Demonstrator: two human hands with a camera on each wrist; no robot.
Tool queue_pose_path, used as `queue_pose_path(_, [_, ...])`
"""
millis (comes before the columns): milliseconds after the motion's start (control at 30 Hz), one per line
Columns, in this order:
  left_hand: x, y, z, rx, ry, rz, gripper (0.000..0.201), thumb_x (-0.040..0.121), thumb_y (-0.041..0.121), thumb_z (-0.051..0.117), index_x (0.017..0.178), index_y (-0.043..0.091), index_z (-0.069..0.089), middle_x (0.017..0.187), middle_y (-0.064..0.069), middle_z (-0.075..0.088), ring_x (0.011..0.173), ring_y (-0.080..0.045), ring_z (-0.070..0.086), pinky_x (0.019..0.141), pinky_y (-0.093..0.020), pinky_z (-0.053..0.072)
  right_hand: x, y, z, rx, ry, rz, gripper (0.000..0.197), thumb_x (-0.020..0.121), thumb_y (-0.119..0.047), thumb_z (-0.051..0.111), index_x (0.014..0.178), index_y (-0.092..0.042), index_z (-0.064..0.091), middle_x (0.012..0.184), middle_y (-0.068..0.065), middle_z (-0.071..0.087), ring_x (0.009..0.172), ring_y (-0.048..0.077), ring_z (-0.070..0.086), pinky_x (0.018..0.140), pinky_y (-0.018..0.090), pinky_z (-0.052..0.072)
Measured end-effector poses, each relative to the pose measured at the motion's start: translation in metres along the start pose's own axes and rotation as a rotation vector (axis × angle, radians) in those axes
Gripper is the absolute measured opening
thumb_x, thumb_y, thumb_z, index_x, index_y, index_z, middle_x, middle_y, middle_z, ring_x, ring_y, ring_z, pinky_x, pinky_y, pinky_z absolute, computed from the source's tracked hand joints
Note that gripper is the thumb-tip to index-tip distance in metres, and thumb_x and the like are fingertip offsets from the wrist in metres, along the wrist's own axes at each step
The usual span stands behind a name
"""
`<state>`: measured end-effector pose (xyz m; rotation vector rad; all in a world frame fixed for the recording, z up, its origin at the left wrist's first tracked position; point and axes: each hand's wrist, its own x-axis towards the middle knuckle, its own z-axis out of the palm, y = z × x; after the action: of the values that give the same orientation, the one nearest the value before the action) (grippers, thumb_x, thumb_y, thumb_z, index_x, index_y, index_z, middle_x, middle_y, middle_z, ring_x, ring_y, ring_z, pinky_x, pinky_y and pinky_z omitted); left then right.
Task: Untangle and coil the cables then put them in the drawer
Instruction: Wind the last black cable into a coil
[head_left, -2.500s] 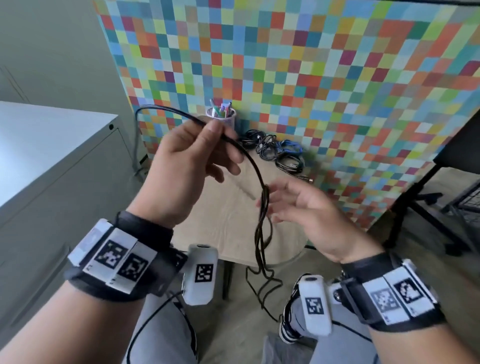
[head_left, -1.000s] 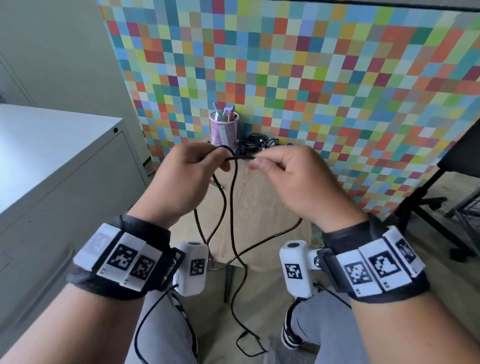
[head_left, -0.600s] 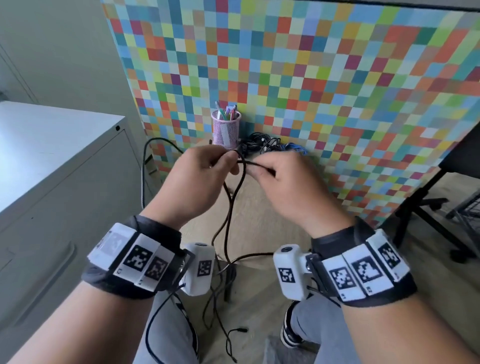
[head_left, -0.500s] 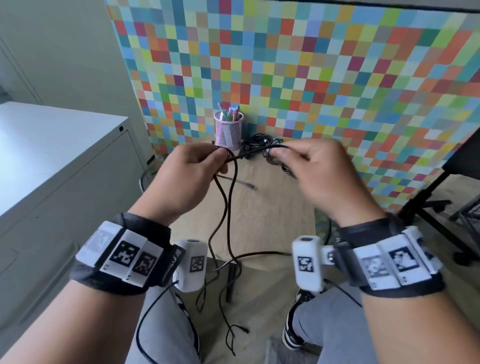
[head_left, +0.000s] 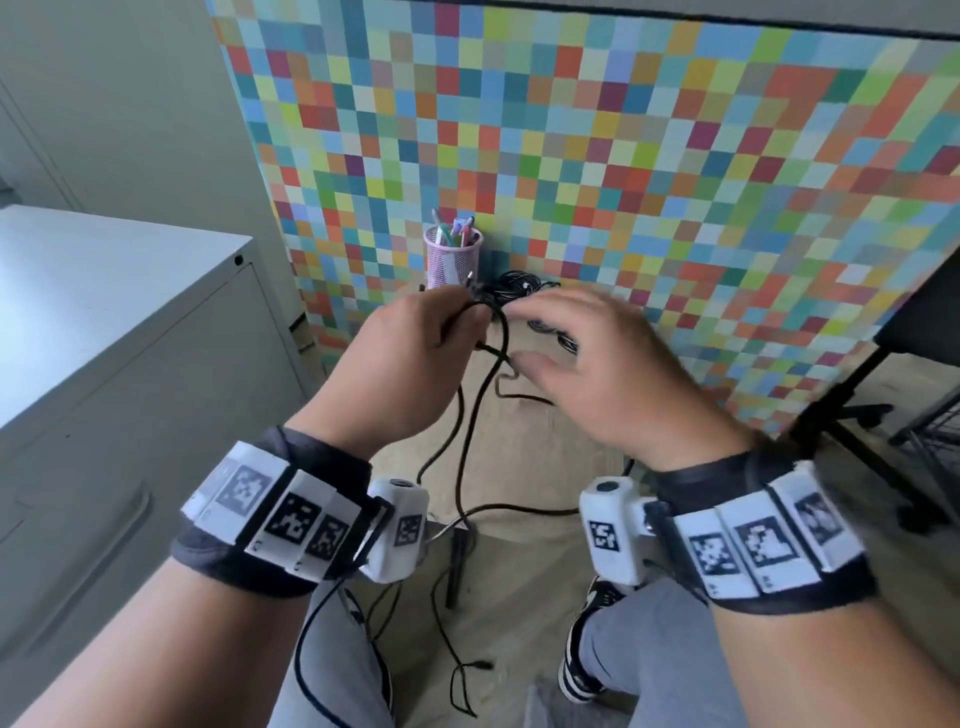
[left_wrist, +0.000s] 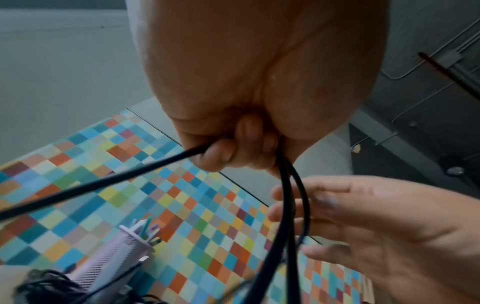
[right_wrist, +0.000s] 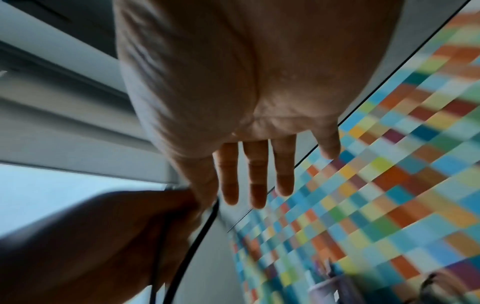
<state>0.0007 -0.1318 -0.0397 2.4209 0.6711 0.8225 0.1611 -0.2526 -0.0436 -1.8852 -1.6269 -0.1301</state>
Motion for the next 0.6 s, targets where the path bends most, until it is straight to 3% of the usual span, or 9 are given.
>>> queue_pose_path(67, [0.003,0.003,-0.003,-0.056,0.056,-0.012,0.033,0.106,0.028,0.05,0.075,0.019,0.054,0.06,0.001,0.045,0.055,-0.013,0.037,0.052,-0.029,0.031,0.005,-0.009,0.01,0.075,0.018,-0.013,0.015,0.097,-0.025,0.063,0.107,-0.023,0.074,0.09,-0.006,0.073,0.088,0.018,0.067,0.082,0.042,0.053])
queue_pose_path(133, [0.003,-0.001,-0.01,-0.125,0.121,-0.059,0.033,0.106,0.029,0.05,0.075,0.02,0.058,0.058,0.005,0.042,0.052,-0.01,0.035,0.05,-0.025,0.029,0.008,-0.008,0.013,0.12,0.052,0.011,0.016,0.1,-0.023,0.063,0.098,-0.018,0.078,0.074,-0.009,0.067,0.071,0.011,0.062,0.069,0.036,0.049])
queue_pose_path(200, [0.001,-0.01,-0.017,-0.16,0.156,-0.093,0.036,0.107,0.031,0.049,0.08,0.01,0.06,0.059,0.002,0.041,0.052,-0.01,0.033,0.052,-0.03,0.03,0.007,-0.007,0.013,0.157,0.07,0.024,0.017,0.099,-0.028,0.066,0.1,-0.019,0.08,0.079,-0.011,0.066,0.074,0.006,0.06,0.07,0.034,0.049])
queue_pose_path(267, [-0.001,-0.014,-0.019,-0.184,0.153,-0.094,0.037,0.108,0.032,0.049,0.084,0.005,0.06,0.062,-0.01,0.042,0.055,-0.014,0.036,0.053,-0.035,0.032,0.006,-0.012,0.015,0.18,0.041,0.02,0.029,0.093,-0.046,0.067,0.106,-0.023,0.078,0.083,-0.01,0.059,0.075,0.007,0.056,0.071,0.034,0.05])
queue_pose_path(333, [-0.003,-0.009,-0.017,-0.215,0.118,-0.076,0.036,0.107,0.032,0.05,0.083,0.006,0.06,0.064,-0.015,0.045,0.057,-0.017,0.039,0.053,-0.042,0.036,0.007,-0.02,0.022,0.157,0.031,0.002,0.034,0.091,-0.054,0.064,0.096,-0.023,0.076,0.078,-0.01,0.053,0.072,0.01,0.053,0.068,0.037,0.049])
queue_pose_path(400, [-0.003,-0.004,-0.016,-0.262,0.09,-0.072,0.035,0.107,0.032,0.051,0.081,0.01,0.06,0.062,-0.002,0.046,0.057,-0.015,0.04,0.054,-0.041,0.037,0.008,-0.023,0.024,0.144,0.067,-0.021,0.032,0.095,-0.046,0.062,0.081,-0.019,0.072,0.073,-0.009,0.055,0.071,0.016,0.056,0.066,0.041,0.049])
queue_pose_path(467, [-0.002,-0.007,-0.02,-0.282,0.085,-0.108,0.035,0.107,0.032,0.051,0.078,0.015,0.063,0.059,0.012,0.05,0.056,-0.011,0.042,0.057,-0.033,0.037,0.009,-0.014,0.016,0.172,0.13,0.015,0.035,0.099,-0.04,0.06,0.08,-0.014,0.074,0.069,-0.005,0.063,0.066,0.014,0.06,0.064,0.037,0.051])
queue_pose_path(533, [-0.002,-0.021,-0.027,-0.23,0.104,-0.148,0.038,0.106,0.034,0.051,0.074,0.019,0.064,0.059,0.01,0.051,0.056,-0.013,0.043,0.059,-0.033,0.037,0.005,0.007,-0.005,0.189,0.24,0.141,0.033,0.103,-0.033,0.061,0.081,-0.012,0.076,0.053,-0.009,0.057,0.051,0.003,0.052,0.053,0.02,0.042])
queue_pose_path(600, [-0.002,-0.036,-0.033,-0.199,0.13,-0.184,0.039,0.105,0.036,0.052,0.072,0.019,0.065,0.064,-0.003,0.052,0.058,-0.017,0.042,0.059,-0.034,0.036,-0.003,0.032,-0.026,0.11,0.313,0.269,0.028,0.103,-0.031,0.062,0.084,-0.016,0.078,0.049,-0.008,0.052,0.049,0.004,0.047,0.05,0.016,0.034])
